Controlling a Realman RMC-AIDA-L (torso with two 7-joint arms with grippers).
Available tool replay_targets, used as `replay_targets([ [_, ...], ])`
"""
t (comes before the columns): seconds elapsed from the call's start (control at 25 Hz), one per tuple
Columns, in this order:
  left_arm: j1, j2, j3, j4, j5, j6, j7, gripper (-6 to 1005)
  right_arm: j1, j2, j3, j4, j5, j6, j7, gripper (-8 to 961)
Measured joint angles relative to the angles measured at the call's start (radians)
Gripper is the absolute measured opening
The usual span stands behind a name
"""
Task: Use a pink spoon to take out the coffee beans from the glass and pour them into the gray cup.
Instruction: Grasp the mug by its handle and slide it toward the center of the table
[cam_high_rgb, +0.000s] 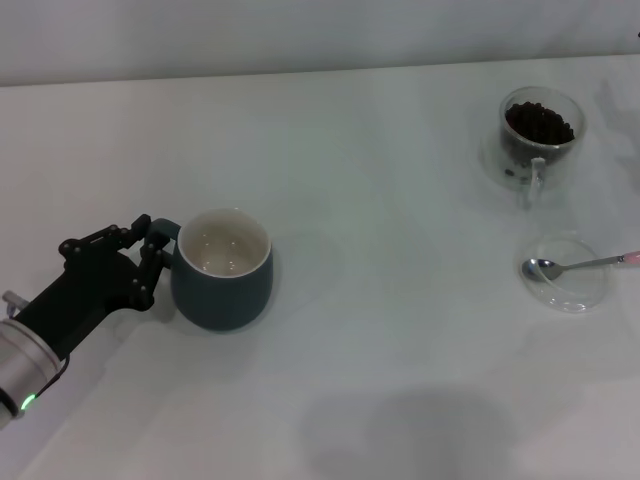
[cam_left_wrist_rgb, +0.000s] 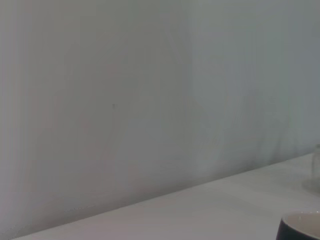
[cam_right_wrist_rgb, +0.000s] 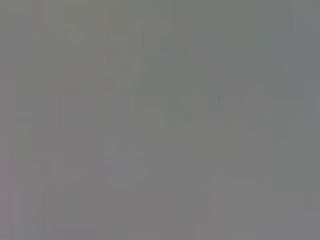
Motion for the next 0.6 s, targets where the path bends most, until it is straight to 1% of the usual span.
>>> replay_targets([
  [0.6,-0.038,-0.004,0.096,-0.039,-0.001,0.015,0.004,181,0.002,0.002,-0.001,0.014,-0.005,0.016,0.0,862],
])
